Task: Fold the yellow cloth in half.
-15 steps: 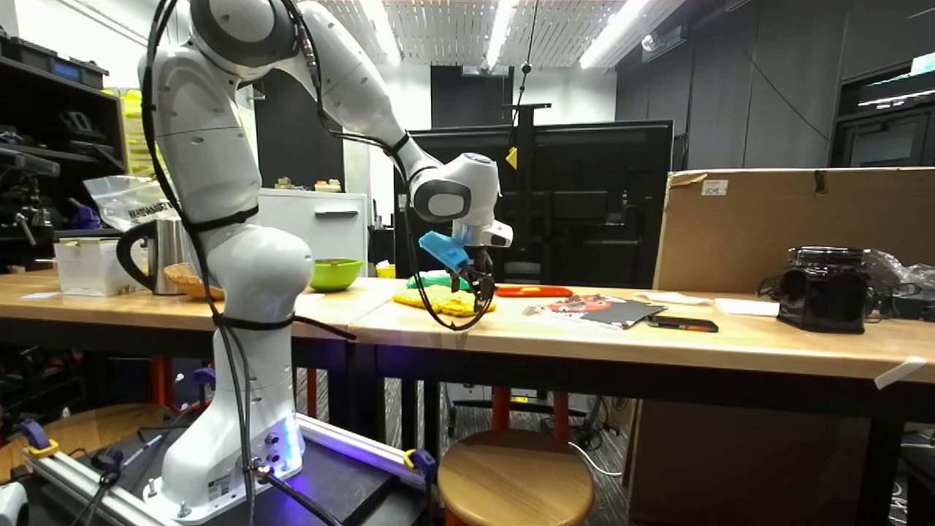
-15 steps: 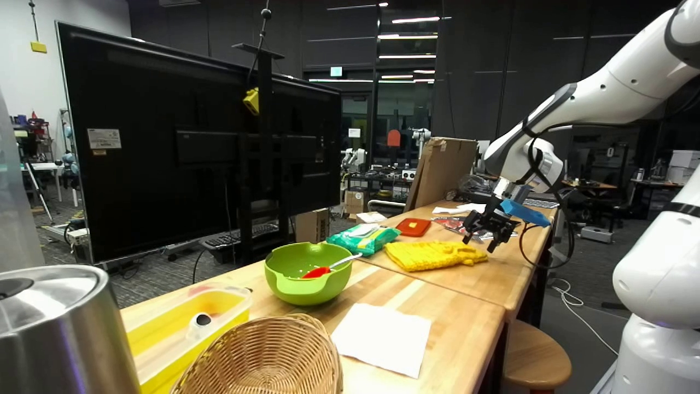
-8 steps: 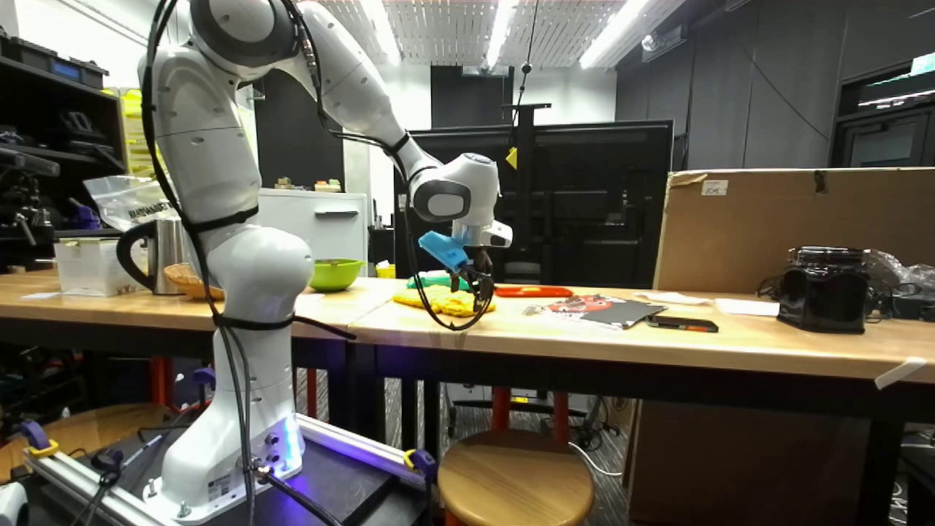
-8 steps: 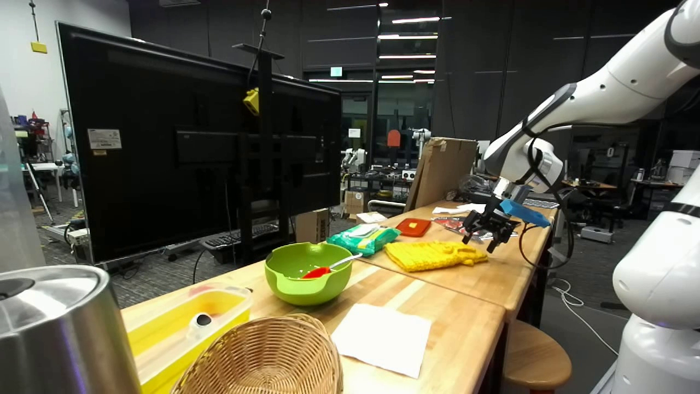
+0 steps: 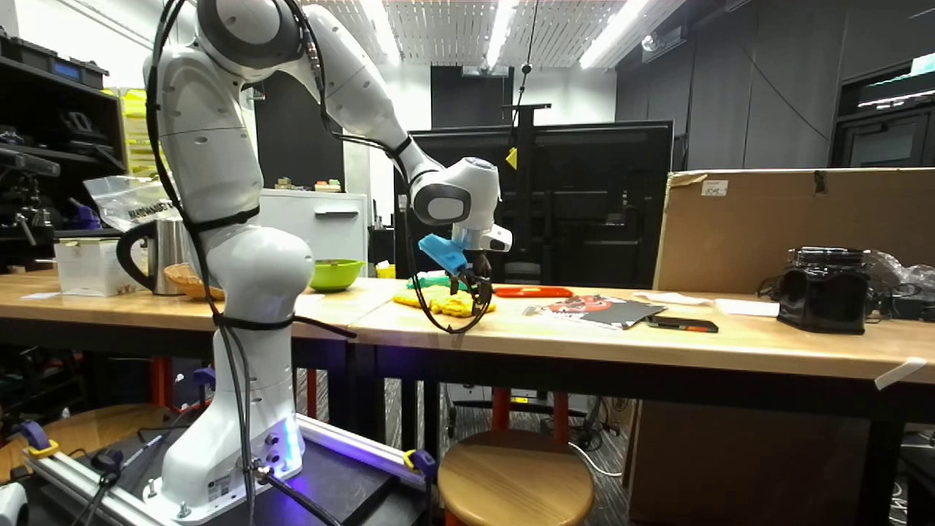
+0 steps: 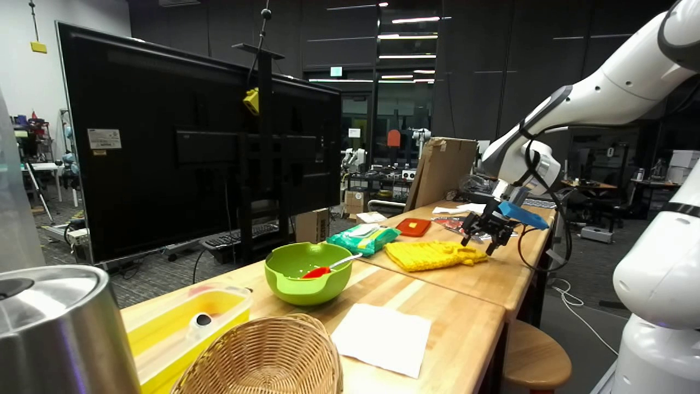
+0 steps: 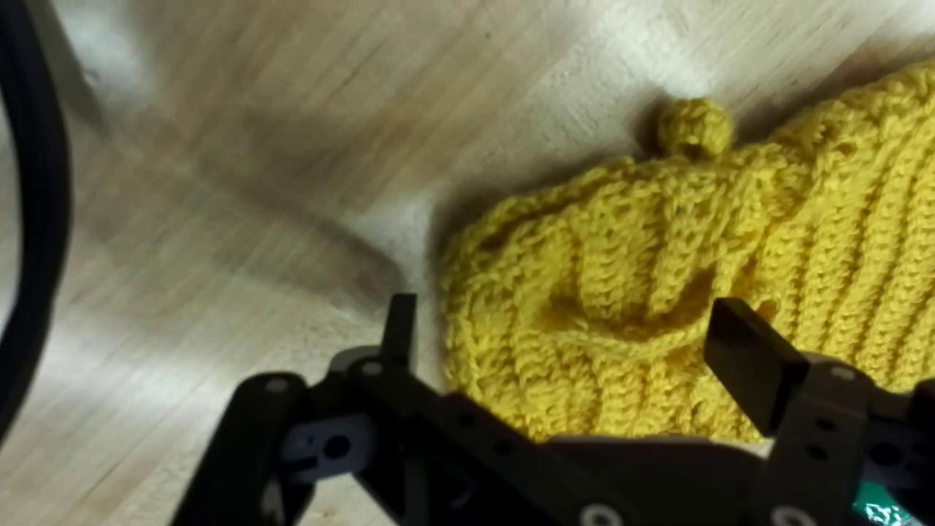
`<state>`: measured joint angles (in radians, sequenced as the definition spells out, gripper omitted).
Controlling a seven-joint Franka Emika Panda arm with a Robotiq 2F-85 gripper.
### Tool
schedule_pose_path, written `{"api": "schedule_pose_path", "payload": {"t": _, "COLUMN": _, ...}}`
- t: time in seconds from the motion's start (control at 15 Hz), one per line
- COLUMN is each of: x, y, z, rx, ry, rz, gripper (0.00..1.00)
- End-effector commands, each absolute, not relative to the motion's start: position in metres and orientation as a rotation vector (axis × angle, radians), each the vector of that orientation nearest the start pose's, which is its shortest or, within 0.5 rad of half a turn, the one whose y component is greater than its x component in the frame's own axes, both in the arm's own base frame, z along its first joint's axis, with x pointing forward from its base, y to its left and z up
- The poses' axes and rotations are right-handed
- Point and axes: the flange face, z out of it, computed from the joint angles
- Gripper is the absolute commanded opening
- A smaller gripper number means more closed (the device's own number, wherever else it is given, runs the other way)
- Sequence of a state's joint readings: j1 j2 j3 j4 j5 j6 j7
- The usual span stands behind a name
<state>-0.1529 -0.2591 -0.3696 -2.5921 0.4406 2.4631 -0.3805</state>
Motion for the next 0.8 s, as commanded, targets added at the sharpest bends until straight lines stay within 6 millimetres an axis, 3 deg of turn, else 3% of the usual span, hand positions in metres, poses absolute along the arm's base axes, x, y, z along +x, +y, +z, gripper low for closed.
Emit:
{"api": "schedule_pose_path", "payload": {"t": 0.0, "x": 0.3851, "y": -0.2167, "z": 0.3508, "rx": -2.723, "ry": 0.639, "rz": -0.354, "gripper": 0.94}}
{"api": "schedule_pose_path", "payload": {"t": 0.07, "x": 0.3864, "y": -0.2165, "z": 0.3501, "rx": -2.722, "ry": 0.637, "rz": -0.351, "gripper": 0.74}}
{"api": "schedule_pose_path", "payload": {"t": 0.73, "x": 0.3932, "y": -0.2143, "z": 0.3538, "rx": -2.729, "ry": 0.638, "rz": -0.329, "gripper": 0.01}}
